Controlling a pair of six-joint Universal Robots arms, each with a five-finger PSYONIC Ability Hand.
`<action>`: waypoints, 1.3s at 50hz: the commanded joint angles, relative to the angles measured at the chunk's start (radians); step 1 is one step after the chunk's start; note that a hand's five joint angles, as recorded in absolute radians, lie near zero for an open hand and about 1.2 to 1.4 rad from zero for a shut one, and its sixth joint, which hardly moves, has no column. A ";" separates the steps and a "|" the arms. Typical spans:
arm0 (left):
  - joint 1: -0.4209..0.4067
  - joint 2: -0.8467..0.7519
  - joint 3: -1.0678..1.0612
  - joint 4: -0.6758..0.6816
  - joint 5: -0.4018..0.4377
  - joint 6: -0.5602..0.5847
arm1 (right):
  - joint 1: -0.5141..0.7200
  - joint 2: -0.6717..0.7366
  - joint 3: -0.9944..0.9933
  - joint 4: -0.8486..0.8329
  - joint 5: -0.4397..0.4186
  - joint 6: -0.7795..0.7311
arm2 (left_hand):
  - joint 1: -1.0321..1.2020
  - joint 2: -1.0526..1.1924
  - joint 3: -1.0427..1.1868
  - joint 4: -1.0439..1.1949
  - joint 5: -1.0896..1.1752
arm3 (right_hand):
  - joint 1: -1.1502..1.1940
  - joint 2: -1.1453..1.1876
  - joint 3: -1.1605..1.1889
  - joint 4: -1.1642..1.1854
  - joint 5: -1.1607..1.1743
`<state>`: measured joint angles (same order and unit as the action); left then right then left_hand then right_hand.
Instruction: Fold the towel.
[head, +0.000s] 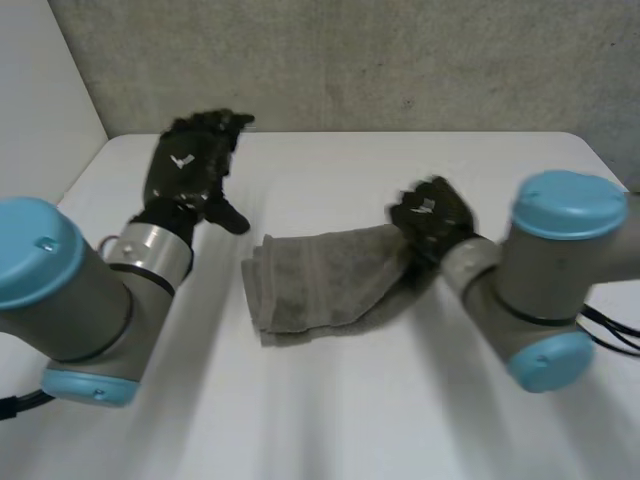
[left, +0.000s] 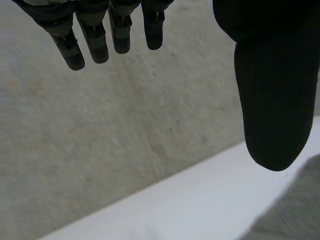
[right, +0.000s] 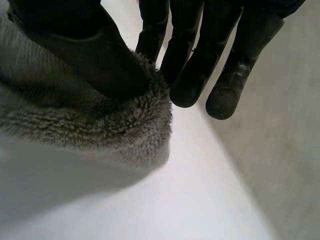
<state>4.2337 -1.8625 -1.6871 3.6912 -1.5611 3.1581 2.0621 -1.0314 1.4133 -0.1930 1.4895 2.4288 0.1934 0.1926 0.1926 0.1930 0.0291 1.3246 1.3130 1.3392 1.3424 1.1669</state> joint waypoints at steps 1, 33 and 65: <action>0.055 0.109 -0.005 0.003 -0.007 -0.004 | 0.281 0.109 -0.206 0.020 -0.070 -0.236 | 0.002 0.003 0.003 0.003 -0.008 | 0.072 0.083 0.057 0.054 0.055; 0.017 -0.057 0.007 -0.011 -0.048 -0.109 | 0.090 -0.018 -0.174 0.188 -0.152 0.668 | 0.005 0.006 0.006 0.006 -0.005 | -1.150 -1.138 -1.165 -1.168 -1.167; -0.041 0.103 0.320 -0.416 -0.046 -0.109 | -0.026 -0.240 -0.281 0.260 0.032 0.656 | -0.006 -0.006 -0.006 -0.006 -0.017 | -1.150 -1.138 -1.165 -1.168 -1.167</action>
<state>4.1842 -1.9066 -1.5112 3.4660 -1.6055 3.0510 2.0876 -1.0986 1.1654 0.0430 1.4131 3.0872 0.1791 0.1787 0.1780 0.1767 0.0267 0.2327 0.2475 0.2501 0.2662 0.0610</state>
